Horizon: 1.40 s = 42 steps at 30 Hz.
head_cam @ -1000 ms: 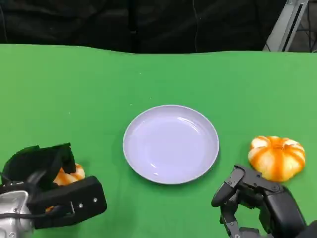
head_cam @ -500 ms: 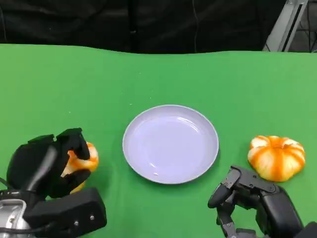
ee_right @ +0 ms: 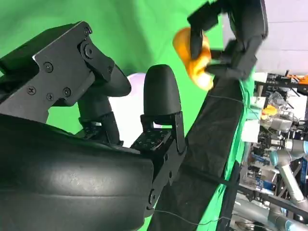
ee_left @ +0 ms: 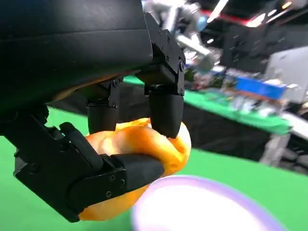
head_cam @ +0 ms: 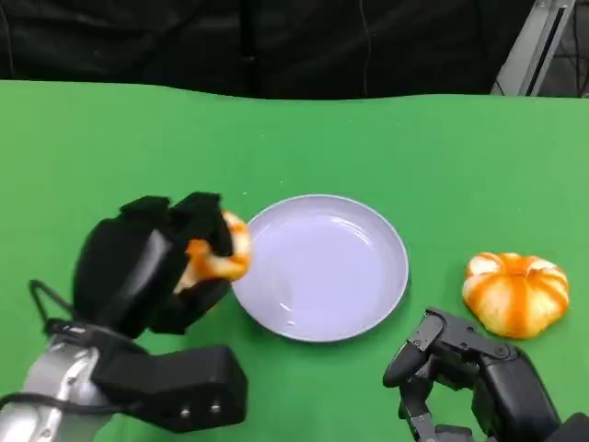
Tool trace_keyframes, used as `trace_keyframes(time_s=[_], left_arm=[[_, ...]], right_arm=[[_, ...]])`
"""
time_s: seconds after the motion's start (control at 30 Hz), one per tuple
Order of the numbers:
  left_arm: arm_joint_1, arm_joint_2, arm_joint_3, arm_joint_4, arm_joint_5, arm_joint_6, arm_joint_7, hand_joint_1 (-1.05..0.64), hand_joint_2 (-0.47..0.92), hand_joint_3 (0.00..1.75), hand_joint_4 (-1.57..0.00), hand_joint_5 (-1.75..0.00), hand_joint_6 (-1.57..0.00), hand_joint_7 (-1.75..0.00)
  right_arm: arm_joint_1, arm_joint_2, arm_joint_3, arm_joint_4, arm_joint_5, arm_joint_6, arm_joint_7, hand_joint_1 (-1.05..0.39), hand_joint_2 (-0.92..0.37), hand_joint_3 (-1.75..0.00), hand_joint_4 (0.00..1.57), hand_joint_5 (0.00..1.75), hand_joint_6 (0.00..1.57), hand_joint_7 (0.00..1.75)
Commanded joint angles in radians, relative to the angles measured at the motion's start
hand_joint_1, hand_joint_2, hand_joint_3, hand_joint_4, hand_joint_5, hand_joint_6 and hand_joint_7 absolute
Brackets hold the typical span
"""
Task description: Grasp the bread from the table and place it into the plate.
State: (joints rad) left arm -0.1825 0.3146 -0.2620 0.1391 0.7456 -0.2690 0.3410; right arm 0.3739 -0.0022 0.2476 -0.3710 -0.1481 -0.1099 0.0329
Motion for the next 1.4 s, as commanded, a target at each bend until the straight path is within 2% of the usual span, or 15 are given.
trace_keyframes(time_s=[0.03,0.37,0.5,0.6,0.63,0.67,0.7,0.77,0.8,0.83,0.9,0.93,1.03,1.4], left_arm=[[-0.051,-0.029,-0.021,0.014,-0.008,0.003,-0.018,-0.14,0.30,1.46,-0.89,-1.75,-0.67,-1.75],[-0.176,-0.135,-0.100,0.129,0.011,0.055,-0.040,-0.19,0.26,1.46,-0.90,-1.75,-0.69,-1.75],[-0.246,-0.173,-0.129,0.218,0.015,0.078,-0.044,-0.19,0.27,1.38,-0.89,-1.75,-0.69,-1.74],[-0.276,-0.190,-0.136,0.256,-0.001,0.101,-0.066,-0.20,0.32,1.30,-0.86,-1.75,-0.70,-1.65],[-0.285,-0.199,-0.137,0.266,-0.011,0.113,-0.082,-0.23,0.47,1.03,-0.75,-1.49,-0.69,-1.22],[-0.291,-0.205,-0.138,0.273,-0.018,0.121,-0.094,-0.24,0.58,0.82,-0.71,-1.34,-0.71,-0.96],[-0.293,-0.210,-0.142,0.276,-0.019,0.129,-0.100,-0.25,0.65,0.70,-0.69,-1.25,-0.73,-0.81],[-0.287,-0.212,-0.159,0.271,-0.003,0.149,-0.114,-0.31,0.77,0.42,-0.35,-0.89,-0.50,-0.42],[-0.284,-0.208,-0.171,0.261,0.010,0.170,-0.134,-0.33,0.82,0.32,-0.27,-0.80,-0.46,-0.31],[-0.280,-0.204,-0.184,0.248,0.024,0.201,-0.164,-0.45,0.88,0.26,-0.11,-0.65,-0.33,-0.19],[-0.276,-0.198,-0.202,0.230,0.042,0.246,-0.207,-0.57,0.91,0.26,-0.03,-0.44,-0.22,-0.10],[-0.275,-0.195,-0.208,0.224,0.048,0.265,-0.226,-0.69,0.92,0.30,-0.01,-0.24,-0.15,-0.06],[-0.274,-0.188,-0.219,0.205,0.041,0.303,-0.288,-0.81,0.92,0.40,0.00,-0.04,-0.04,-0.01],[-0.244,-0.160,-0.219,0.146,0.017,0.327,-0.384,-0.87,0.92,0.46,0.00,0.00,0.00,0.00]], right_arm=[[0.010,-0.005,-0.005,-0.012,0.007,0.004,-0.004,0.03,-0.46,-1.22,0.70,1.67,0.71,1.38],[0.017,-0.004,-0.006,-0.018,0.011,0.009,-0.003,0.04,-0.44,-1.27,0.71,1.67,0.71,1.38],[0.021,-0.003,-0.004,-0.026,0.018,0.016,-0.001,0.03,-0.44,-1.27,0.70,1.66,0.71,1.38],[0.023,-0.002,-0.004,-0.028,0.017,0.016,-0.002,0.03,-0.44,-1.27,0.70,1.66,0.71,1.39],[0.024,-0.002,-0.003,-0.031,0.014,0.017,-0.003,0.03,-0.44,-1.27,0.70,1.66,0.71,1.39],[0.025,-0.002,-0.003,-0.033,0.013,0.018,-0.004,0.03,-0.44,-1.27,0.70,1.67,0.71,1.39],[0.026,-0.004,-0.003,-0.034,0.012,0.019,-0.004,0.03,-0.44,-1.28,0.70,1.67,0.71,1.39],[0.029,-0.003,-0.001,-0.034,0.011,0.014,-0.005,0.03,-0.44,-1.27,0.70,1.67,0.71,1.39],[0.032,-0.002,0.002,-0.036,0.009,0.013,-0.006,0.03,-0.44,-1.27,0.70,1.67,0.71,1.39],[0.035,-0.001,0.004,-0.039,0.008,0.014,-0.007,0.03,-0.44,-1.27,0.70,1.67,0.71,1.39],[0.038,-0.001,0.007,-0.044,0.008,0.019,-0.007,0.03,-0.44,-1.27,0.70,1.67,0.71,1.39],[0.038,-0.001,0.007,-0.046,0.009,0.023,-0.007,0.03,-0.45,-1.27,0.70,1.66,0.71,1.39],[0.039,-0.001,0.008,-0.053,0.010,0.039,-0.006,0.04,-0.46,-1.25,0.69,1.66,0.70,1.39],[0.029,-0.006,0.003,-0.041,0.013,0.028,-0.006,0.04,-0.45,-1.27,0.70,1.67,0.71,1.39]])
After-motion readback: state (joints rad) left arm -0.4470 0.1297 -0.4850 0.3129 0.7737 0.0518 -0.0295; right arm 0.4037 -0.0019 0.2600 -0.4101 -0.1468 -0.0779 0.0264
